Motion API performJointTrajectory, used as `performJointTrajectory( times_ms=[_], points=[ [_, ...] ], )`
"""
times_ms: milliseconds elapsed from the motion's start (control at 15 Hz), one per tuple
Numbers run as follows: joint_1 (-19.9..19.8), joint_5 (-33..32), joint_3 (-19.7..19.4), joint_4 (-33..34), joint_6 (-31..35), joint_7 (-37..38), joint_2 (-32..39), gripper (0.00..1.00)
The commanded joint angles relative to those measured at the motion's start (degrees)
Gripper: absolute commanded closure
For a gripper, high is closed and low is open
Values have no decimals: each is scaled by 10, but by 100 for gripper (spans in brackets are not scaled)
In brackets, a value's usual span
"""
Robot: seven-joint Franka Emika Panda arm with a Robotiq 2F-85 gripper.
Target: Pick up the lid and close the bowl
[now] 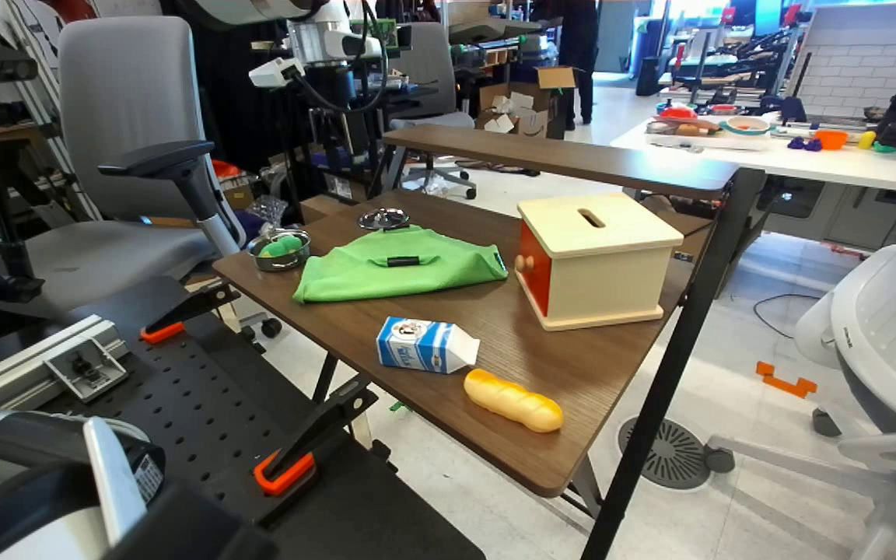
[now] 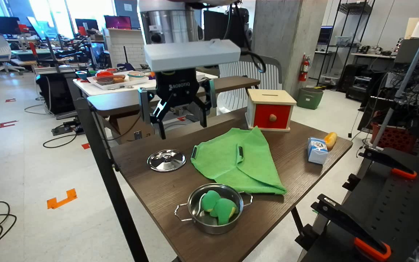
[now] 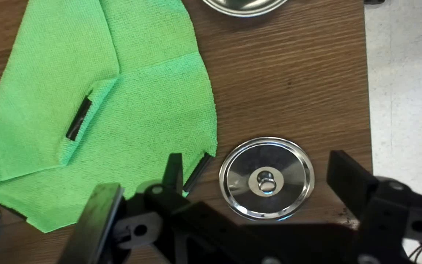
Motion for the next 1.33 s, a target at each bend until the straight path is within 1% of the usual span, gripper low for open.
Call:
performJointTrajectory(
  times_ms=[0, 133, 400, 933, 1267],
  points=[
    [3, 27, -9, 49, 10, -58, 44, 0],
    [4, 36, -12, 66, 8, -78, 60, 0],
    [11, 44, -26, 103, 1, -93, 92, 0],
    [24, 44, -44, 187, -11, -86, 162, 0],
    [23, 56, -43, 232, -20, -90, 200, 0]
  ],
)
